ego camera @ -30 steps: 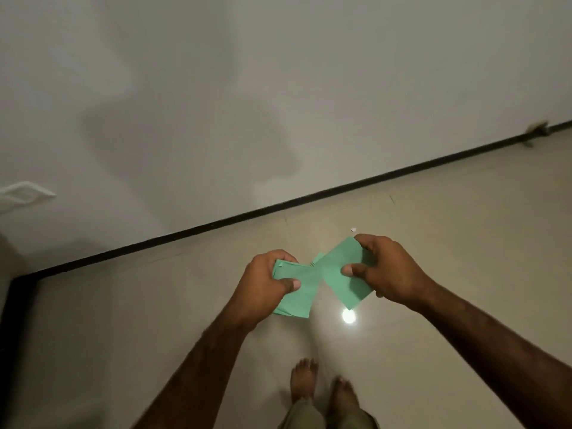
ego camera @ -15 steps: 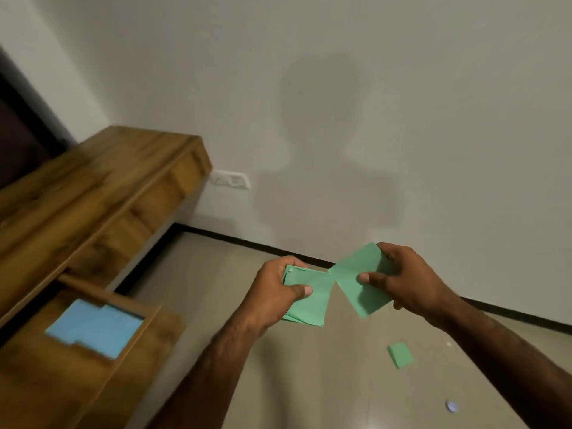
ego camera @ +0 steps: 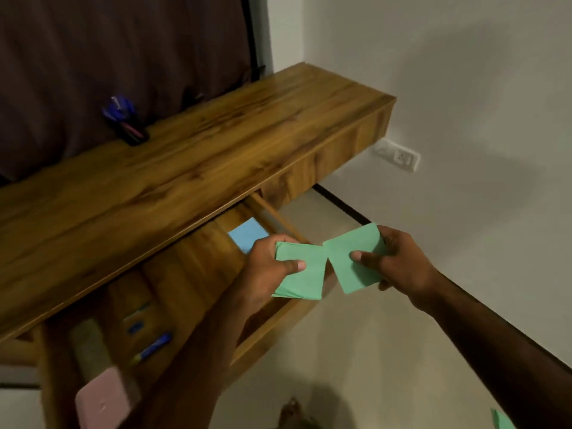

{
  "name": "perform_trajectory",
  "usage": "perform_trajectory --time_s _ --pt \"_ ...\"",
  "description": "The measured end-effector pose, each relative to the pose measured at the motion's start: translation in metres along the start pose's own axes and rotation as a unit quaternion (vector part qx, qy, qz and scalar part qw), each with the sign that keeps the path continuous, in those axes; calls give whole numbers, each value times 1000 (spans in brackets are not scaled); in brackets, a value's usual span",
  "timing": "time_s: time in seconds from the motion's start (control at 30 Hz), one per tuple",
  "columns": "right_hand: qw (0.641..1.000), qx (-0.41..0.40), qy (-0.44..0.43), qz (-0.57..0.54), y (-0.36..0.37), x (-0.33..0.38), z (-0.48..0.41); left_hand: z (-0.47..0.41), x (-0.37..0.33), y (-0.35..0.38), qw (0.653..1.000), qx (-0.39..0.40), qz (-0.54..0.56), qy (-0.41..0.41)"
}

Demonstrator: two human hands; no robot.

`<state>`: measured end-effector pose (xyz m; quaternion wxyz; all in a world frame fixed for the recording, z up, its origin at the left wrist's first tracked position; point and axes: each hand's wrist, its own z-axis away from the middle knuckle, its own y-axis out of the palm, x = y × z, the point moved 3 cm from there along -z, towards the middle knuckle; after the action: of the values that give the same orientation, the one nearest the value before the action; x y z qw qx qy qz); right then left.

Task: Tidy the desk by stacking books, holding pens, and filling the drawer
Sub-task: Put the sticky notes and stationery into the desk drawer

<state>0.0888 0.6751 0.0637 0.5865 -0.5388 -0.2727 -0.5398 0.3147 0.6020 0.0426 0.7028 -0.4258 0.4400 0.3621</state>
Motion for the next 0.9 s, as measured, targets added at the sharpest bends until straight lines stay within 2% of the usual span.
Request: perform_trajectory --time_s 0.2,0.37,0.47,0.53,0.63,0.8,0.9 --pt "996 84 18 11 90 24 -52 -2 57 -79 991 -79 61 -84" --pt "987 132 82 34 144 13 -95 -2 103 -110 969 -171 100 -146" --pt "981 162 38 103 169 5 -121 -7 127 -119 948 -219 140 -183" --pt "963 198 -10 183 182 -1 -140 -18 138 -126 933 -247 167 -203" --pt "913 256 -60 311 195 -16 -157 -34 148 -129 914 -265 198 -237" --pt "855 358 -73 368 211 -49 -164 -55 165 -118 910 -265 173 -268" --pt "848 375 -43 372 211 -62 -165 -64 170 -110 921 -243 138 -273"
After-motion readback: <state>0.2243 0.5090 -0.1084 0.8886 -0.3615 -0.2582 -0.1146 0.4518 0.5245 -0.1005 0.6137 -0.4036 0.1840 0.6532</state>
